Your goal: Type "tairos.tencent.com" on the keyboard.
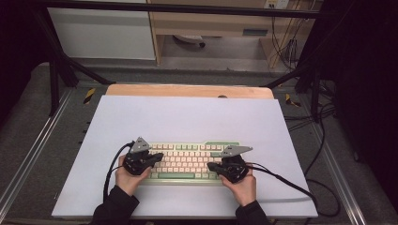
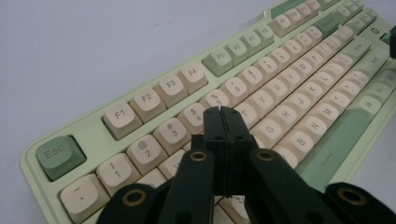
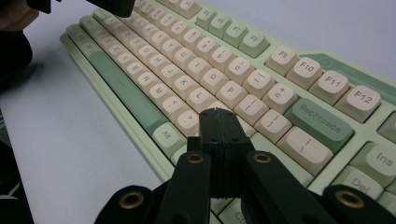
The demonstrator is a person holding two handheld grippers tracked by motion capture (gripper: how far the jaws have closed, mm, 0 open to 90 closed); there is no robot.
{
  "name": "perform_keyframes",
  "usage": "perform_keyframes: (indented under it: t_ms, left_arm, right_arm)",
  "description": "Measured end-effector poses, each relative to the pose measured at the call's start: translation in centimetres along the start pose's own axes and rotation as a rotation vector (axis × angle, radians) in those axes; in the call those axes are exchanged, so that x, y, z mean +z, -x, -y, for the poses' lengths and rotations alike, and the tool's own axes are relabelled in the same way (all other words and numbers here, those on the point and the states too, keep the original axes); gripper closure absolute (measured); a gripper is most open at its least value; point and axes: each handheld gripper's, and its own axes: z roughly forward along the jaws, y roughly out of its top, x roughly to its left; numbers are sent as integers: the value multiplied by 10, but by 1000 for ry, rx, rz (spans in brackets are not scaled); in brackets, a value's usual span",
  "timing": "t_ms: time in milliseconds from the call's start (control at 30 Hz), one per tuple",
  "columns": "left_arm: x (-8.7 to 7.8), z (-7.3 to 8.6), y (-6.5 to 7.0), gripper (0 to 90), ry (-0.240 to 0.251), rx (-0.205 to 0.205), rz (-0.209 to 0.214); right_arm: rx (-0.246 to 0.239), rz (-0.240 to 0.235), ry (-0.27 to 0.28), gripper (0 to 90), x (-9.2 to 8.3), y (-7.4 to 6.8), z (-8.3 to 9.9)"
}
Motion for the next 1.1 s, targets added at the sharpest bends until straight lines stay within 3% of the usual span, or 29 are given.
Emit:
perform_keyframes:
  t_ms: [300,633,1100]
  left_arm:
    - [8,4,-1,900,-29,15,-21]
    - [12,6,-1,900,-29,25,-16]
    - [-1,9,0,900,-7,26,-4]
  right_arm:
    - [-1,1,1,900,0,0,0]
    - [-1,-2,0,900,1,0,0]
    - [-4,2,2,900,0,-1,0]
